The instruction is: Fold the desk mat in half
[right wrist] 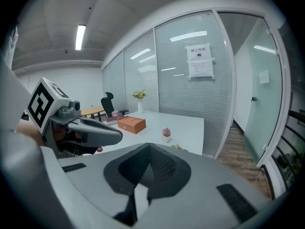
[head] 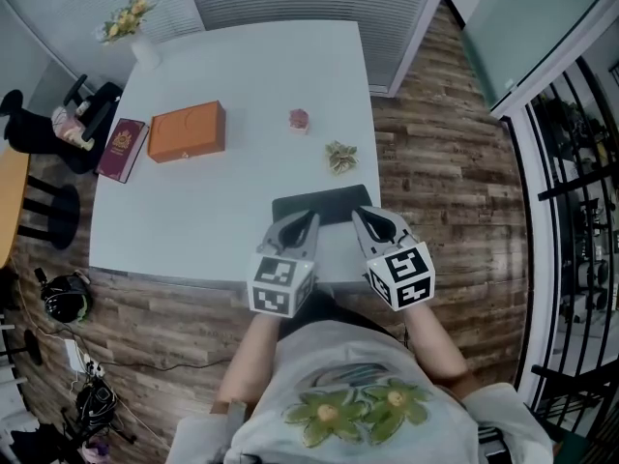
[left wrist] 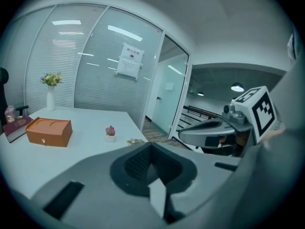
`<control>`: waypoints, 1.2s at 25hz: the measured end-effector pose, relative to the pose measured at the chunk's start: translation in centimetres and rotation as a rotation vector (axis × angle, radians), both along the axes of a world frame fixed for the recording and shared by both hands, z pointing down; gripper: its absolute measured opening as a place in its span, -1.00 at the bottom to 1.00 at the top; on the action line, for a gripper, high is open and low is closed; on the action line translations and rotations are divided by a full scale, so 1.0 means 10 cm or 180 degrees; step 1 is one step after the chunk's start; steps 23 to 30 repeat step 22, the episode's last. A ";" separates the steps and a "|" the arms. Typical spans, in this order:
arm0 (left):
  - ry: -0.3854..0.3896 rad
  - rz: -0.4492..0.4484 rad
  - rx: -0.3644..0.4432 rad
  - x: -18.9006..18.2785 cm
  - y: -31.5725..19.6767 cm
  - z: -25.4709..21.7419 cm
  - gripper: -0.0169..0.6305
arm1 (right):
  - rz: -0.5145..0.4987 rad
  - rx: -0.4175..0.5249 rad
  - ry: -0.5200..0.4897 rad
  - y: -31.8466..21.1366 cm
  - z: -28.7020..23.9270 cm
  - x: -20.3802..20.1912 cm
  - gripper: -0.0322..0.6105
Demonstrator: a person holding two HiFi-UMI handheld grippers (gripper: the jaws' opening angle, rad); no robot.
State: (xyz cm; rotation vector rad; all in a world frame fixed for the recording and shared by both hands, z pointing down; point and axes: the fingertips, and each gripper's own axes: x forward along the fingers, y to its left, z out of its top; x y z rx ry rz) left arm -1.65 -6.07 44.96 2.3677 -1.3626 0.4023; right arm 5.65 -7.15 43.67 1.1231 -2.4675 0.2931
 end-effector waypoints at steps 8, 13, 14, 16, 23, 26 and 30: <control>-0.0010 0.0060 0.0060 0.08 0.17 -0.07 -0.93 | -0.0017 0.0056 0.0083 0.20 -0.02 0.00 -0.85; -0.0034 0.0063 0.0078 0.08 0.26 -0.07 -0.93 | -0.0002 0.0061 0.0090 0.31 -0.02 0.03 -0.85; -0.0038 0.0060 0.0079 0.07 0.27 -0.07 -0.93 | 0.0002 0.0062 0.0090 0.32 -0.01 0.04 -0.85; -0.0040 0.0048 0.0076 0.06 0.30 -0.07 -0.93 | 0.0009 0.0065 0.0088 0.36 -0.01 0.05 -0.85; -0.0043 0.0058 0.0061 0.06 0.39 -0.07 -0.93 | 0.0026 0.0063 0.0121 0.45 -0.02 0.10 -0.85; -0.0043 0.0058 0.0061 0.06 0.39 -0.07 -0.93 | 0.0026 0.0063 0.0121 0.45 -0.02 0.10 -0.85; -0.0043 0.0058 0.0061 0.06 0.39 -0.07 -0.93 | 0.0026 0.0063 0.0121 0.45 -0.02 0.10 -0.85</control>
